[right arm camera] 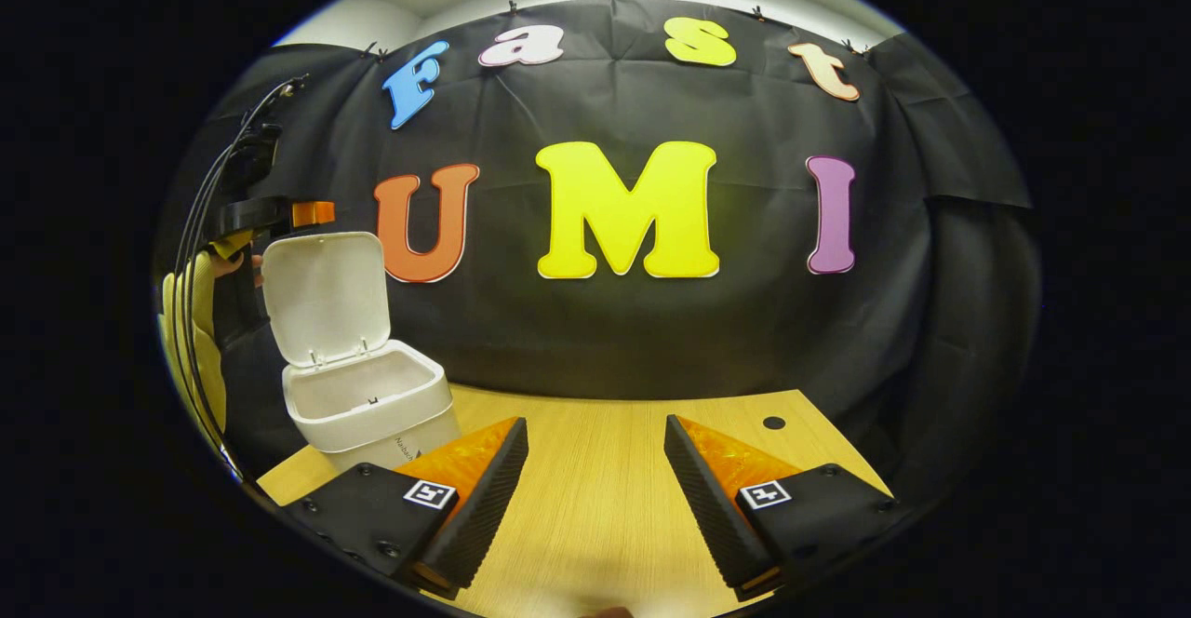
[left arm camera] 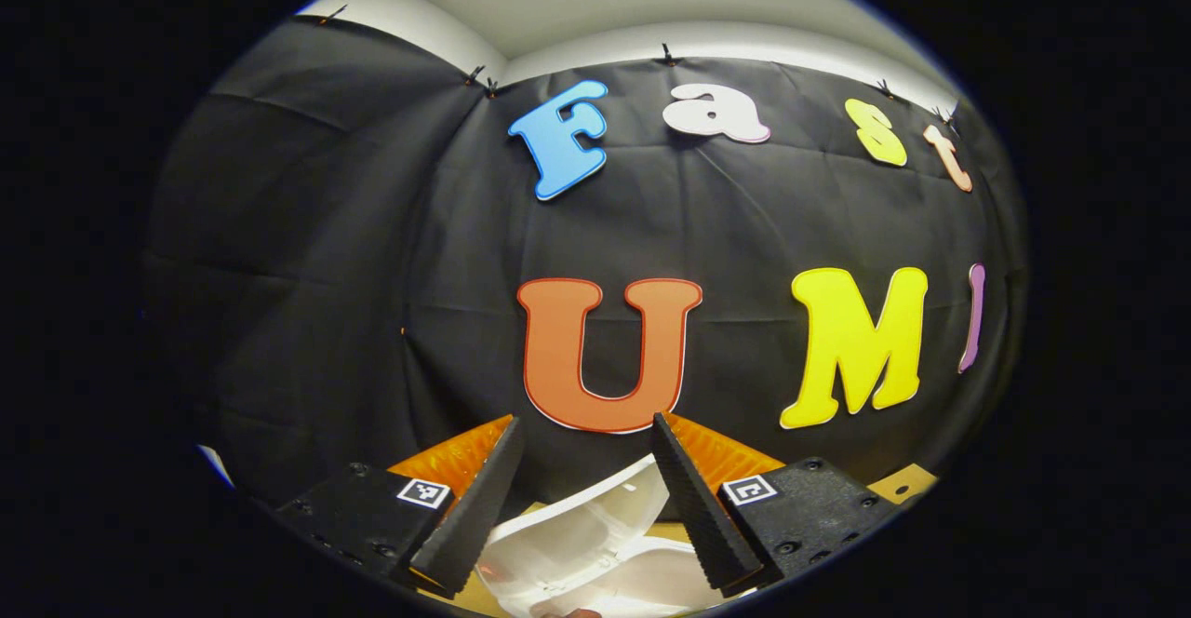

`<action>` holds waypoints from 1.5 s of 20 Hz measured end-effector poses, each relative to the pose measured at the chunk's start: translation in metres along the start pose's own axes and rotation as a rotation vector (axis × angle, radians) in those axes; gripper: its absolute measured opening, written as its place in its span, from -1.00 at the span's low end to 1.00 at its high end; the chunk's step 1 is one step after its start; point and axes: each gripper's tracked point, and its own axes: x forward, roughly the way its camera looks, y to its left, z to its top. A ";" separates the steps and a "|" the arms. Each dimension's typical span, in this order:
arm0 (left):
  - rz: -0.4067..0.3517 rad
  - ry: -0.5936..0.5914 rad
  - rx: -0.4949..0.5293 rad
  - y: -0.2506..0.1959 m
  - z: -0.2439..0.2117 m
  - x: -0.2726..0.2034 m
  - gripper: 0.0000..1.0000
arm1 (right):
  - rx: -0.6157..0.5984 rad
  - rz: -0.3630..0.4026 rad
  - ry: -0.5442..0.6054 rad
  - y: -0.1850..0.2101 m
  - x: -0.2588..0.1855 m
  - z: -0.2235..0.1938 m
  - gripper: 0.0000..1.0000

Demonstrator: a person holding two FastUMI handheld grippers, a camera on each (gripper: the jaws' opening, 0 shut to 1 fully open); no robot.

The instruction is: Press the lid of the desktop garbage bin to open it, pick up the crumpled paper on the desktop and throw it into the bin, then pick up the pop can on the desktop and drop it into the bin, and finally close the garbage bin lid.

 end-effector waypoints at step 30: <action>-0.067 0.355 -0.048 -0.113 -0.156 -0.083 0.98 | 0.034 0.154 0.043 -0.025 -0.013 -0.025 0.86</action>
